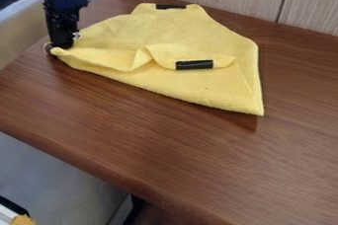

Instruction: Fold the cloth from the left to the right

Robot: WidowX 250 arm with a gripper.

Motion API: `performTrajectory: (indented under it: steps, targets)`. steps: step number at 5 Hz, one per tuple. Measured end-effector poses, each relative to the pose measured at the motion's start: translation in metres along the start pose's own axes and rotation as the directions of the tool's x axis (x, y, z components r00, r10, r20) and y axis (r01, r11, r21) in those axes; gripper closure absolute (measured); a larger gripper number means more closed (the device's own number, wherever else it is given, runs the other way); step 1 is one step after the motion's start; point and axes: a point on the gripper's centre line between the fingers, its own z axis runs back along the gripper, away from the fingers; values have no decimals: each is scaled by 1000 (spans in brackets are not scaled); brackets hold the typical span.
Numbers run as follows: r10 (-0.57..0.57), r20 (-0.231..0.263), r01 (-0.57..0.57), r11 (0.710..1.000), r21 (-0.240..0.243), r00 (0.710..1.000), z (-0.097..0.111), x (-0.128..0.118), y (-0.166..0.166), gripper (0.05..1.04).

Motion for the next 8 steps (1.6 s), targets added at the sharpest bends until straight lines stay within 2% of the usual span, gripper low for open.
performTrajectory:
  steps: [1,2,3,4,5,6,7,8]
  targets:
    - [11,37,-11,1000,-6,999,20,9,-6,1028]
    - [-29,84,28,999,22,996,54,29,-26,1028]
    - [-98,135,97,995,17,986,76,51,-56,1028]
    - [-212,135,208,977,42,968,88,81,-97,1028]
    - [-316,162,316,948,30,935,93,103,-140,1028]
    - [-416,171,411,909,66,893,95,122,-179,1028]
    - [-483,146,479,876,64,864,80,127,-204,1028]
    - [-525,99,524,851,37,846,53,130,-217,1013]
